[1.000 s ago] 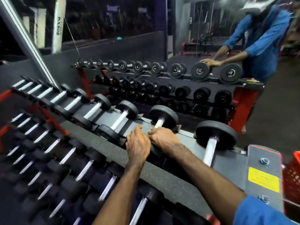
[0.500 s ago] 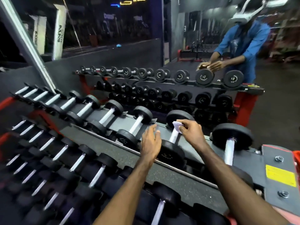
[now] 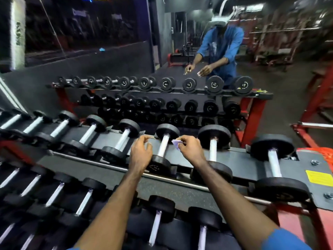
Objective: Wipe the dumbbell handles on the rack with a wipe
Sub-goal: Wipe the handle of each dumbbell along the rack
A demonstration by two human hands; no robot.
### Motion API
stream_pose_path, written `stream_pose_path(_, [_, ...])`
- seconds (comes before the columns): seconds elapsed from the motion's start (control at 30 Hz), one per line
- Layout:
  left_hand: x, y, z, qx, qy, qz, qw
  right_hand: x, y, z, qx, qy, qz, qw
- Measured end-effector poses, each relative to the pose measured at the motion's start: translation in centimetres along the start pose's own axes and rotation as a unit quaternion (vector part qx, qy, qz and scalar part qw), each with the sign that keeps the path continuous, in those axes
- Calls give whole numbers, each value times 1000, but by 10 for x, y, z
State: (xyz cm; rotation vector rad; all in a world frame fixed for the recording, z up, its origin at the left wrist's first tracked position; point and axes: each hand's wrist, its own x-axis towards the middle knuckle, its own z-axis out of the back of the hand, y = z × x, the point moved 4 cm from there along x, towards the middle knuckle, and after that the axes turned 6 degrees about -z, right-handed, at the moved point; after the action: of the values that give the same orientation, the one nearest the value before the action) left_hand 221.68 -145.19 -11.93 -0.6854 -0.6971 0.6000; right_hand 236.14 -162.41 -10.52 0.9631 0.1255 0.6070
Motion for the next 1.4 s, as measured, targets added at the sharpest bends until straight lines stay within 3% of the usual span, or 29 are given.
stream_pose_path(0.33, [-18, 18, -11, 14, 105, 1, 994, 8, -24, -52, 20, -21, -62, 998])
stream_pose_path(0.57, [6, 29, -7, 11, 106, -23, 994, 21, -24, -79, 10, -32, -120, 992])
stream_pose_path(0.77, [1, 55, -46, -67, 140, -2, 988, 33, -34, -109, 113, 83, -233, 962])
stream_pose_path(0.93, [-1, 61, -51, -75, 120, 0, 990, 51, -31, -119, 266, 76, -328, 903])
stream_pose_path(1.1, [1, 64, -47, -89, 118, -22, 989, 29, -43, -119, 222, 120, -313, 916])
stream_pose_path(1.3, [1, 67, -50, -96, 136, -29, 986, 50, -39, -119, 322, 27, -320, 890])
stream_pose_path(1.4, [5, 69, -50, -94, 153, -48, 983, 45, -33, -119, 310, 9, -315, 897])
